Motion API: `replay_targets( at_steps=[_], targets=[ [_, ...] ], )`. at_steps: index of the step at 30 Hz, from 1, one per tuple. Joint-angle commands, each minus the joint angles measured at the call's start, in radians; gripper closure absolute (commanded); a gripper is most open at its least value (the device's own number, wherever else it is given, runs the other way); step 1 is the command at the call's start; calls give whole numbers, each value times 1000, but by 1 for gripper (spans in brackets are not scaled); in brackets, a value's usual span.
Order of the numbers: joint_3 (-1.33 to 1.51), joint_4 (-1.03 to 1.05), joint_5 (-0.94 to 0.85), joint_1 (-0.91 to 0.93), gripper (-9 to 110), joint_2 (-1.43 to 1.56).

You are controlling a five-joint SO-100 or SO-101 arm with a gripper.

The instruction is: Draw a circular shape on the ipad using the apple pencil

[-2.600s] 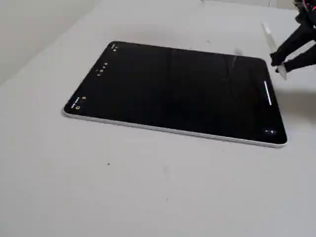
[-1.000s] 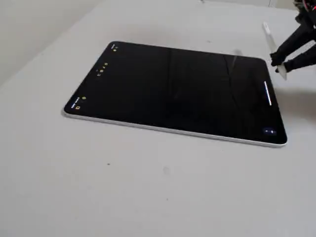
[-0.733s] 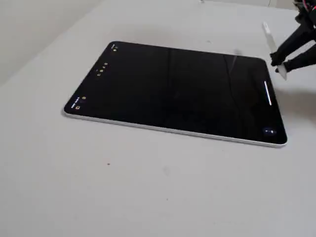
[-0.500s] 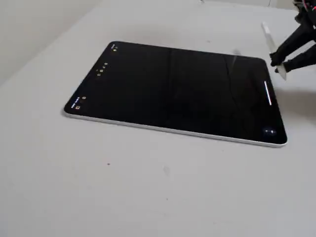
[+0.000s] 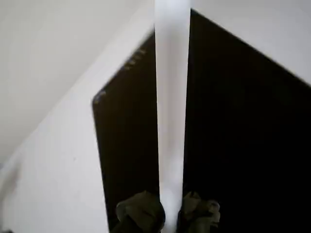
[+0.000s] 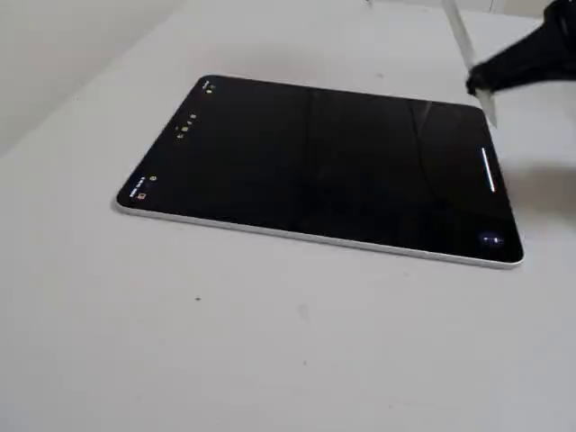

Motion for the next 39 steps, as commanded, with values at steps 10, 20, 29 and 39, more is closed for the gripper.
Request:
replay_targets(
  at_steps=[10, 20, 29, 39],
  targets=[
    [-169, -1298, -319, -48, 102, -1078],
    [-575, -1647, -417, -32, 102, -1789],
    [-755, -1686, -457, -18, 102, -1999],
    [-857, -1724, -491, -8, 102, -2137]
  ],
)
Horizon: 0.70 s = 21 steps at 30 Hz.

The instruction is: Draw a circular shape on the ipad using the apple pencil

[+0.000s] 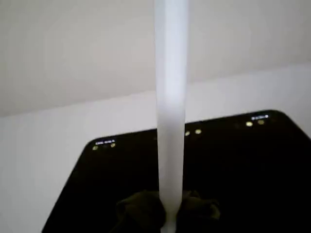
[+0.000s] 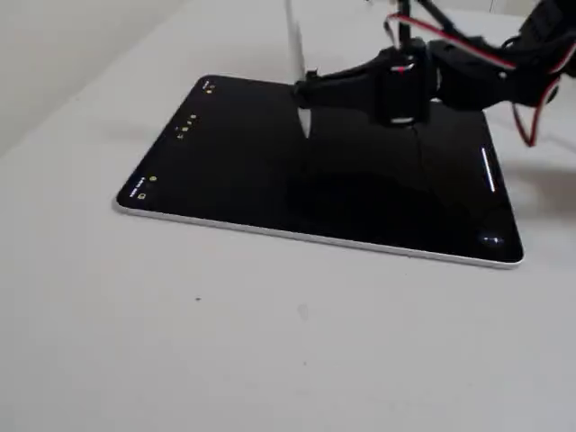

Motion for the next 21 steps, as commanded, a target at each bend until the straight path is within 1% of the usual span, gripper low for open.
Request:
replay_targets(
  at_steps=[1, 21],
  targets=[
    [-72, -43, -14, 23, 102, -3],
    [-78, -81, -60, -25, 102, -94]
  ],
)
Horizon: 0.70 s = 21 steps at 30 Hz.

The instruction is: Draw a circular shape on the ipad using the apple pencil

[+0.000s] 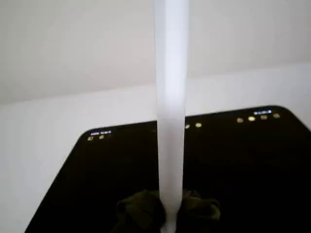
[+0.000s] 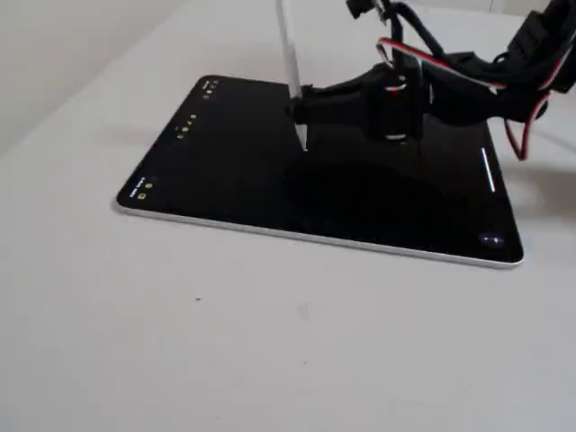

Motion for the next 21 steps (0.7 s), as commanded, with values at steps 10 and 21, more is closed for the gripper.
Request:
replay_targets(
  at_steps=[10, 21],
  targets=[
    [-9, -61, -31, -72, 102, 0],
    [121, -67, -34, -112, 102, 87]
  ],
)
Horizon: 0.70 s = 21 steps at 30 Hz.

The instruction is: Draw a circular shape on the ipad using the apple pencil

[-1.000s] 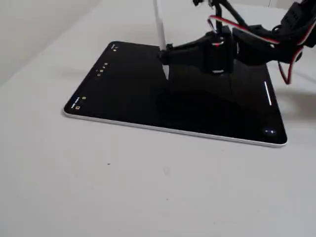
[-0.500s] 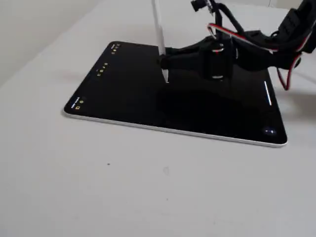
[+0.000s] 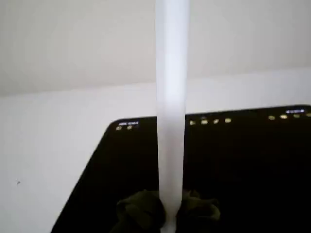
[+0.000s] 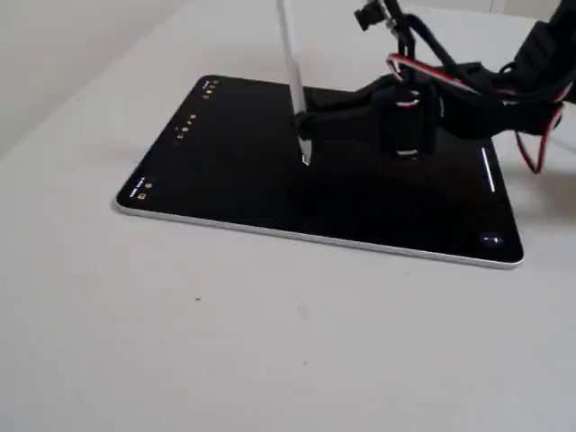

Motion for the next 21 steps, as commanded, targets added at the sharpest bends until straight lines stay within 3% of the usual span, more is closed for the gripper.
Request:
replay_targets(
  at_steps=[1, 21],
  targets=[
    [61, -17, -15, -25, 102, 83],
    [95, 3, -123, 86, 102, 78]
  ],
)
